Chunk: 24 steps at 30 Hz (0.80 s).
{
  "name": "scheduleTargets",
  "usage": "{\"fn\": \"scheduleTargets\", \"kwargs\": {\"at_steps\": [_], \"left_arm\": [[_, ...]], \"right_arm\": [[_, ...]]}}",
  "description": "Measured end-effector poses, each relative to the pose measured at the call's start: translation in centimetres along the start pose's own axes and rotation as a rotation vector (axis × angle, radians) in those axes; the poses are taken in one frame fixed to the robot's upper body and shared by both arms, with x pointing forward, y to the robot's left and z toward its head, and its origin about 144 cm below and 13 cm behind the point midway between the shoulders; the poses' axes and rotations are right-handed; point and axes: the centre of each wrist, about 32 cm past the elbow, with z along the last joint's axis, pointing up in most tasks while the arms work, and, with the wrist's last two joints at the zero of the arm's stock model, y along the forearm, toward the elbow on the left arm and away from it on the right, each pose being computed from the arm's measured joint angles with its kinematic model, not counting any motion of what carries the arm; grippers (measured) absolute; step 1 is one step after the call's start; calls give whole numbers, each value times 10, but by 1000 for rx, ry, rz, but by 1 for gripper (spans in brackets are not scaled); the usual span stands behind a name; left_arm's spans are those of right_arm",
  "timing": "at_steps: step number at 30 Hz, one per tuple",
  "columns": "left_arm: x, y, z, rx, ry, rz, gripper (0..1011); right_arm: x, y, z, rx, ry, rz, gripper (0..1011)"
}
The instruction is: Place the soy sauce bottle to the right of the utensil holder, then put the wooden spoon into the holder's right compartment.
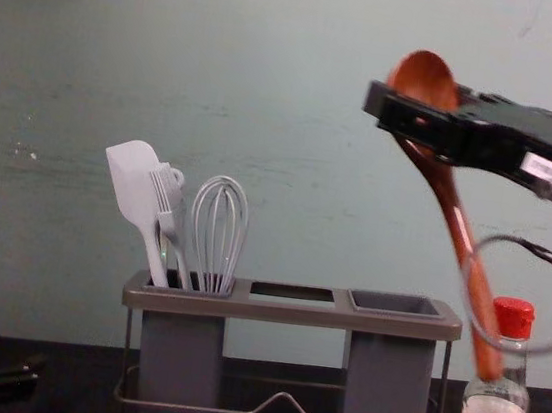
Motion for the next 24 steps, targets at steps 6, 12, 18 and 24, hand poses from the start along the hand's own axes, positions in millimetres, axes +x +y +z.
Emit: {"fn": "scheduleTargets", "kwargs": {"at_steps": [6,12,18,24], "left_arm": [[0,0,0,0,0,0,1011],[0,0,0,0,0,0,1011],[0,0,0,0,0,0,1012],[0,0,0,0,0,0,1011]], "right_arm": [[13,39,-5,34,13,19,837],[18,65,-6,84,35,20,837],[21,85,-15,117,39,-2,838],[20,87,-41,149,18,-27,838]]}}
